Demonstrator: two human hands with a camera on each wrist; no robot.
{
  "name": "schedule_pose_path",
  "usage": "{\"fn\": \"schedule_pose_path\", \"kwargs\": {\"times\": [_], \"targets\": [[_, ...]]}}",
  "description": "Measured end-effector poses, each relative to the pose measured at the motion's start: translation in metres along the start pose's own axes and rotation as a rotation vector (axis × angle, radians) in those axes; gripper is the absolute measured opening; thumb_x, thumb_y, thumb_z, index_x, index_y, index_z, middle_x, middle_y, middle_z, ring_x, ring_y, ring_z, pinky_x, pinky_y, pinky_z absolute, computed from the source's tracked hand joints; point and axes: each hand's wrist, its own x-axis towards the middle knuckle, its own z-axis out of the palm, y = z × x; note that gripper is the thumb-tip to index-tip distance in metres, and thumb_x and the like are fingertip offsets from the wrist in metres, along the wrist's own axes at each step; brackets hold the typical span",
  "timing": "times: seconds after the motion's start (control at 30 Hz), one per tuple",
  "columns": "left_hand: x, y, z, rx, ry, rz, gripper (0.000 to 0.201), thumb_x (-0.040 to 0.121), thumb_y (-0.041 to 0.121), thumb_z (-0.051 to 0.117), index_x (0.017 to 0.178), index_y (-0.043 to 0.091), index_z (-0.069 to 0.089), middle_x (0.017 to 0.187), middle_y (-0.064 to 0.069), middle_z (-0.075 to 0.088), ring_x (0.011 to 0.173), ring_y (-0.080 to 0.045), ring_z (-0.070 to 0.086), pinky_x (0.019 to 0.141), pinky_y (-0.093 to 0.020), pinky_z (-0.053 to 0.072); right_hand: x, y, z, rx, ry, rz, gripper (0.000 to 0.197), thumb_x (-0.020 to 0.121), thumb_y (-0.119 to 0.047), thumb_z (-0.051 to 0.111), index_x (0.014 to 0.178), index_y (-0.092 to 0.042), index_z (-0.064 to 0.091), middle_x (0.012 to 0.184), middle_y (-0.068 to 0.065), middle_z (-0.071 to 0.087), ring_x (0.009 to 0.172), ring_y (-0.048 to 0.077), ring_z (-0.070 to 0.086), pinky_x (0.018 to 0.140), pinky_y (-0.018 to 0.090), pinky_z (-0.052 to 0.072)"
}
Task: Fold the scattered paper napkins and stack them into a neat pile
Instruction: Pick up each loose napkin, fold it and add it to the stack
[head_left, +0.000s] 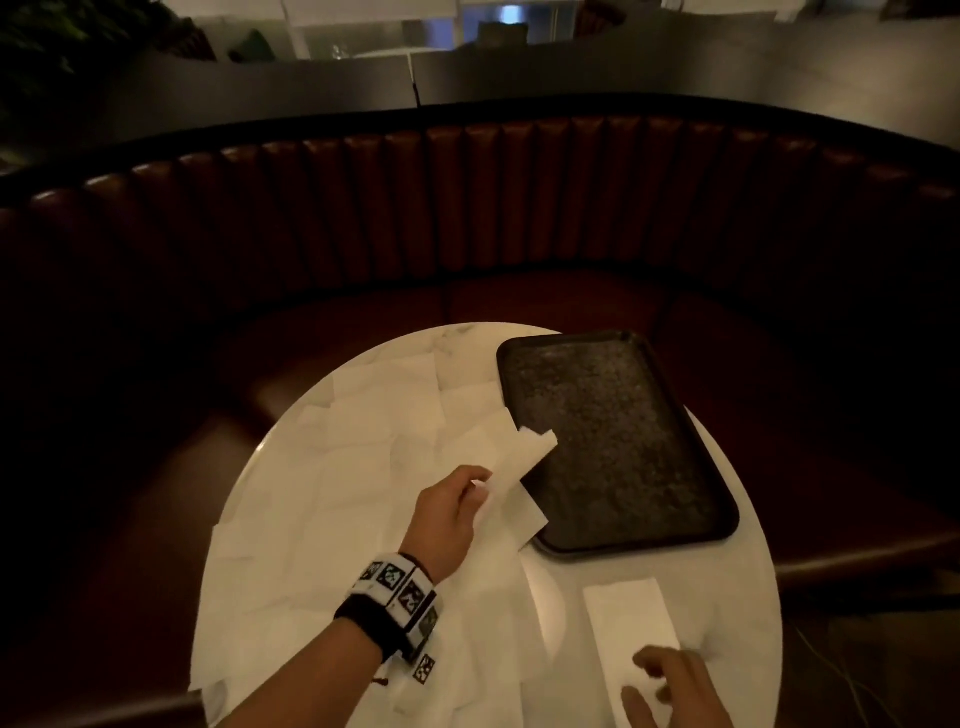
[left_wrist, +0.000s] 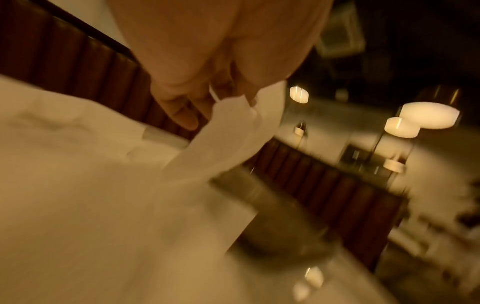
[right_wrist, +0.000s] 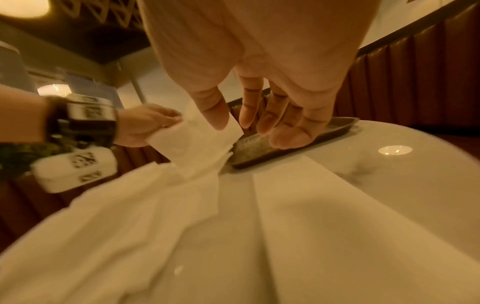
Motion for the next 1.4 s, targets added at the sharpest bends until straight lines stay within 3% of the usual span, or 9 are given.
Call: {"fn": "schedule_pose_path", "kwargs": {"times": [0.13,0.27,0.4,0.53,0.67,0.93,1.13,1.27,1.4], "targets": [[-0.041,0.042,-0.070,-0.363,0.008,-0.019,0.016,0.095,0.010,0.057,0.107,0.015,0.066,0.099,-0.003,0.071,0.093,-0.013,0.065,0.086,-0.026,0.051,0.014,-0.081,-0.007,0.376,-0.189,0.076,0.041,0.078,-0.017,0.075,0.107,-0.036,0.053,0.110,0.003,0.062,0.089,0.006,0.060,0.072,0.023,0.046],[-0.092,0.047,-0.123,-0.664,0.007,-0.093,0.020,0.092,0.012,0.058,0.108,0.003,0.065,0.103,-0.013,0.069,0.088,-0.021,0.065,0.080,-0.031,0.054,0.024,-0.151,0.008,0.824,-0.446,0.193,0.073,0.067,-0.048,0.073,0.131,-0.034,0.040,0.126,-0.002,0.058,0.114,0.013,0.057,0.094,0.038,0.048],[-0.134,0.030,-0.144,-0.868,0.115,-0.257,0.015,0.092,0.007,0.052,0.099,0.007,0.065,0.087,-0.006,0.070,0.075,-0.019,0.063,0.067,-0.026,0.055,0.012,-0.189,0.037,0.981,-0.702,0.340,0.067,0.073,-0.029,0.072,0.133,-0.030,0.042,0.126,0.007,0.062,0.118,0.031,0.057,0.098,0.053,0.043],[-0.171,0.022,-0.167,-0.996,0.180,-0.315,0.015,0.084,0.018,0.068,0.098,0.012,0.067,0.092,-0.014,0.069,0.076,-0.022,0.065,0.069,-0.035,0.057,-0.024,-0.201,0.082,0.991,-0.904,0.576,0.078,0.067,-0.020,0.079,0.136,-0.018,0.044,0.121,0.013,0.062,0.103,0.031,0.060,0.087,0.048,0.048],[-0.197,0.012,-0.191,-0.968,0.275,-0.338,0.020,0.088,0.015,0.059,0.106,0.007,0.062,0.098,-0.019,0.065,0.082,-0.028,0.061,0.071,-0.038,0.056,-0.064,-0.212,0.103,1.164,-1.135,0.637,0.049,0.078,-0.011,0.068,0.124,0.002,0.059,0.126,0.026,0.058,0.102,0.036,0.064,0.086,0.046,0.053],[-0.229,-0.003,-0.219,-0.873,0.220,-0.408,0.048,0.097,0.048,0.040,0.113,0.006,0.058,0.109,-0.015,0.070,0.097,-0.034,0.066,0.082,-0.048,0.054,-0.072,-0.222,0.077,0.879,-0.863,0.303,0.031,0.081,0.004,0.063,0.112,0.000,0.063,0.106,0.017,0.072,0.090,0.029,0.071,0.071,0.036,0.058],[-0.216,-0.002,-0.202,-0.590,0.182,-0.330,0.011,0.086,0.007,0.066,0.096,0.011,0.066,0.098,-0.019,0.068,0.089,-0.033,0.068,0.073,-0.038,0.059,-0.063,-0.218,0.035,0.793,-0.749,0.135,0.026,0.083,0.004,0.061,0.106,-0.006,0.068,0.106,0.015,0.072,0.092,0.028,0.070,0.072,0.033,0.058],[-0.207,0.007,-0.196,-0.732,0.184,-0.290,0.017,0.085,0.004,0.068,0.101,0.002,0.064,0.108,-0.029,0.062,0.098,-0.040,0.065,0.087,-0.055,0.053,-0.057,-0.217,0.015,0.869,-0.719,0.064,0.039,0.058,-0.018,0.085,0.094,-0.005,0.074,0.099,0.019,0.073,0.083,0.028,0.072,0.065,0.032,0.059],[-0.201,0.008,-0.198,-0.845,0.143,-0.217,0.036,0.065,0.021,0.079,0.095,0.003,0.072,0.102,-0.024,0.068,0.092,-0.031,0.067,0.078,-0.042,0.059,-0.052,-0.209,0.003,0.945,-0.693,0.015,0.070,0.028,-0.039,0.096,0.089,-0.008,0.077,0.093,0.017,0.075,0.080,0.026,0.072,0.066,0.031,0.060]]}}
